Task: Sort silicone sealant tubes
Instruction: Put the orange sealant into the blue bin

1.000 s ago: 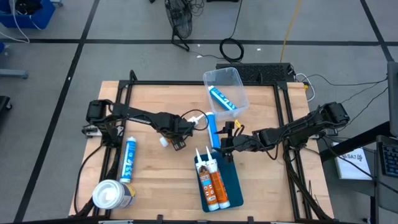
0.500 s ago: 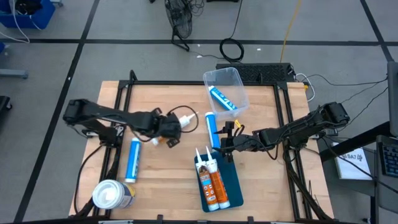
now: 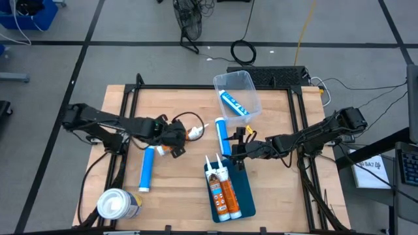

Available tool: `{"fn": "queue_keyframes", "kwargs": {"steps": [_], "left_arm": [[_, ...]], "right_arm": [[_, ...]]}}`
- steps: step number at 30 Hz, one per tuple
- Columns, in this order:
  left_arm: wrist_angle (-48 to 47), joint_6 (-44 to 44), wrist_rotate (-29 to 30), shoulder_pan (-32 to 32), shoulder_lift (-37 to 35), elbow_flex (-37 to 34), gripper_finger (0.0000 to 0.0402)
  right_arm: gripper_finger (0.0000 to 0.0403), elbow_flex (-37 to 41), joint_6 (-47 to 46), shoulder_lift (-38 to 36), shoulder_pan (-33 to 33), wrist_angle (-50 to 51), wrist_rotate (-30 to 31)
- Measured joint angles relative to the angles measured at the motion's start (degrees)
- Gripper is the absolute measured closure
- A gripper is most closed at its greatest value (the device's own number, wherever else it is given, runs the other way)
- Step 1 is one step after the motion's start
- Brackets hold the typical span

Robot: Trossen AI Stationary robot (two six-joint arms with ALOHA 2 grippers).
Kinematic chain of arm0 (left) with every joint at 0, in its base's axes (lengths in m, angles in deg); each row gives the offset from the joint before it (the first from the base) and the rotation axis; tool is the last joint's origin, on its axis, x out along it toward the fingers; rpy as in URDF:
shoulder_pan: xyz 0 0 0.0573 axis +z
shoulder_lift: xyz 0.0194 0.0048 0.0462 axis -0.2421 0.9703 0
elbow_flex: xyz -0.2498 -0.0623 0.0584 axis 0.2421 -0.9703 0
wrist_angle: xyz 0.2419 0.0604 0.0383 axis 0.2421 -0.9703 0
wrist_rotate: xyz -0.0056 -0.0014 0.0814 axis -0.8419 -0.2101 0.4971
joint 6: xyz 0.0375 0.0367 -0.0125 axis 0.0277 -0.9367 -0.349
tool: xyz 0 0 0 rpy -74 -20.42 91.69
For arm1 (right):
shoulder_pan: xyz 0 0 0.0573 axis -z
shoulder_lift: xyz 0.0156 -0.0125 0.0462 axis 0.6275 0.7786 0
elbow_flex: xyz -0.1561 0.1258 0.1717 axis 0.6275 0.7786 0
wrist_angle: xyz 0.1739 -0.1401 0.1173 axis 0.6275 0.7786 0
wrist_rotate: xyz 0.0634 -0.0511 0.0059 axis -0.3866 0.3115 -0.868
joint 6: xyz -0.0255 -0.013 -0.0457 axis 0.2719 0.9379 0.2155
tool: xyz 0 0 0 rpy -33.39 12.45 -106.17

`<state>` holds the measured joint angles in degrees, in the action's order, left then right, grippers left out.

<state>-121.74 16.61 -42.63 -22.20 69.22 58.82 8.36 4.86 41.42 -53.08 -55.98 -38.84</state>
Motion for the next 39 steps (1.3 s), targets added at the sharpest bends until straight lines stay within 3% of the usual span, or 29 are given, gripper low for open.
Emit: {"fn": "queue_keyframes", "kwargs": {"steps": [10, 18, 25, 29, 33, 39], "left_arm": [[-0.8, -7.5, -6.3, 3.9, 14.9, 0.0, 0.0108], [-0.1, -11.4, -11.3, 7.8, 24.2, 0.0, 0.0050], [5.9, -16.2, -17.8, 10.5, 28.1, -2.1, 0.0059], [5.6, -14.3, -15.9, 10.2, 27.9, -2.1, 0.0111], [5.5, -12.5, -14.1, 9.3, 23.9, -2.8, 0.0194], [4.8, -10.9, -14.0, 6.9, 12.7, -2.7, 0.0195]], "right_arm": [[0.0105, 0.0, -0.4, 0.0, 0.0, 0.0, -0.2], [0.0105, 0.0, -0.4, 0.0, 0.0, 0.1, -0.2], [0.0105, 0.0, -0.4, 0.0, 0.0, 0.2, -0.2], [0.0105, 0.0, -0.4, 0.0, 0.0, 0.3, -0.2], [0.0105, 0.0, -0.4, 0.0, 0.0, 0.4, -0.2], [0.0105, 0.0, -0.3, 0.0, 0.1, 0.1, -0.2]]}}
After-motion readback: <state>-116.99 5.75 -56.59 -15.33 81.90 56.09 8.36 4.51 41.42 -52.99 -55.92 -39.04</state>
